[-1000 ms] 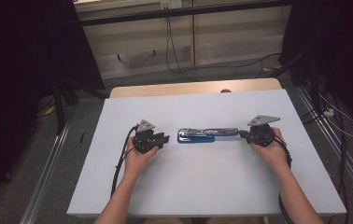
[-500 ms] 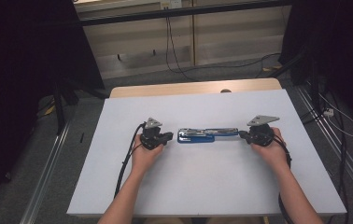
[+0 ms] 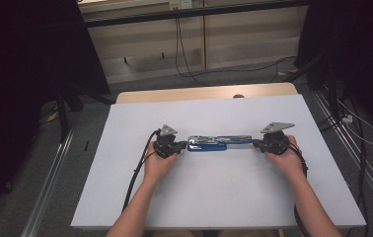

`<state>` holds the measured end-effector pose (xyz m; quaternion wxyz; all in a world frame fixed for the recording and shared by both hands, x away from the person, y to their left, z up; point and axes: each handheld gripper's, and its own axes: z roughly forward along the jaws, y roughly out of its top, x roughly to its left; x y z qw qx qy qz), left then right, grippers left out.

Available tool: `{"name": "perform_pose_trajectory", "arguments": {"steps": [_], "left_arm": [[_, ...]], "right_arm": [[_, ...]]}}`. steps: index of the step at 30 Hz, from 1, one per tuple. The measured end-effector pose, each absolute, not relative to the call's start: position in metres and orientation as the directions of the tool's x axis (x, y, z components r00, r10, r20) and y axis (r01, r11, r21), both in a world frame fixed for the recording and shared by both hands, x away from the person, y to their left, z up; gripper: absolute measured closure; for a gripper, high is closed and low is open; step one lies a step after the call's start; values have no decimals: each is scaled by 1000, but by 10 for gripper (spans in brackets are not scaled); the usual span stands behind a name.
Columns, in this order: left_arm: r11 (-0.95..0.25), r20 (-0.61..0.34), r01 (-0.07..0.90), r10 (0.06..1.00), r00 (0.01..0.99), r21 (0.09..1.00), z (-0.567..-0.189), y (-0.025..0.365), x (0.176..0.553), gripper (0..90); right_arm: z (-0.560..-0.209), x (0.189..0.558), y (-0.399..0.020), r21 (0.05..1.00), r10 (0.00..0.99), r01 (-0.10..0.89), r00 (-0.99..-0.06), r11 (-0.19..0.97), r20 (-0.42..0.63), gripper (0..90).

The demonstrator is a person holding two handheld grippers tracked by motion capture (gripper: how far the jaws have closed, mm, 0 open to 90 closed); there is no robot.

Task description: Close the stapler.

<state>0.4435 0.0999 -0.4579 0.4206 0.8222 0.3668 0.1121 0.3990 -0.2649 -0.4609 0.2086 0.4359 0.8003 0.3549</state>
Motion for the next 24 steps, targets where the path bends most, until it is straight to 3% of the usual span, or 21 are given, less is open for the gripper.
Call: {"name": "perform_pose_trajectory", "arguments": {"steps": [24], "left_arm": [[-389,-112,511,702,703,767,-465,96,445,900]], "right_arm": [[-459,399,-263,745,830,550,-557,377,-9,900]]}}
